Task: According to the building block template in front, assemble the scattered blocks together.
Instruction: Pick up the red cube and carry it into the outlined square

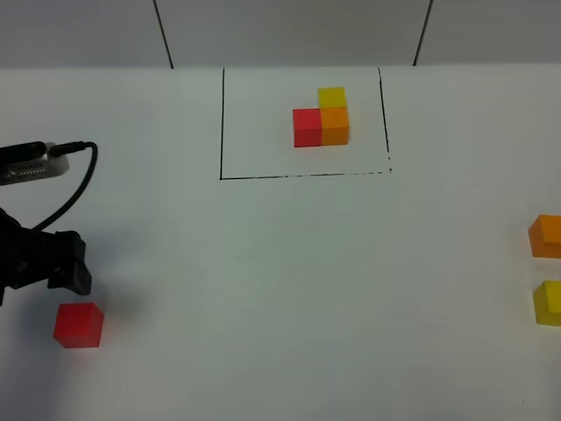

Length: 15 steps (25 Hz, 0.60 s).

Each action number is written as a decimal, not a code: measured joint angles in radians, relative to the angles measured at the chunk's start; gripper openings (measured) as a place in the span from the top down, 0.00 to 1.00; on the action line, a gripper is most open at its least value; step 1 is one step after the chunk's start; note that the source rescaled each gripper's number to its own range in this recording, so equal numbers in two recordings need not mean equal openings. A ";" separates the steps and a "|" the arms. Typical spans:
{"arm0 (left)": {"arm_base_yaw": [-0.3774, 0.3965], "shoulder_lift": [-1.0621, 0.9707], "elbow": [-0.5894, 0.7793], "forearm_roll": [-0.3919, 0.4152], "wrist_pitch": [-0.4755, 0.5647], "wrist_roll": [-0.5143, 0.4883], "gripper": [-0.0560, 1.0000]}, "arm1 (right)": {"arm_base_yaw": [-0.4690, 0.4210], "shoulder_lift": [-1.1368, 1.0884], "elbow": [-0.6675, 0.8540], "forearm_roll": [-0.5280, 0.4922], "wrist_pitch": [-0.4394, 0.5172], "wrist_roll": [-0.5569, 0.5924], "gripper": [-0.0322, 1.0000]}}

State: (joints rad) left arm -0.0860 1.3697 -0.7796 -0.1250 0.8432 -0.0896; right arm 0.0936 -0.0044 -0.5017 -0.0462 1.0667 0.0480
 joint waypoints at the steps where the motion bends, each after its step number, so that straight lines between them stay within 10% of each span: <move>1: -0.015 0.007 0.000 0.002 0.008 0.000 0.06 | 0.000 0.000 0.000 0.000 0.000 0.000 0.29; 15: -0.162 0.012 0.142 0.149 -0.114 -0.162 0.07 | 0.000 0.000 0.000 0.000 0.000 0.000 0.29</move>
State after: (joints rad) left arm -0.2477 1.3813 -0.6380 0.0241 0.7294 -0.2520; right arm 0.0936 -0.0044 -0.5017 -0.0462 1.0667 0.0480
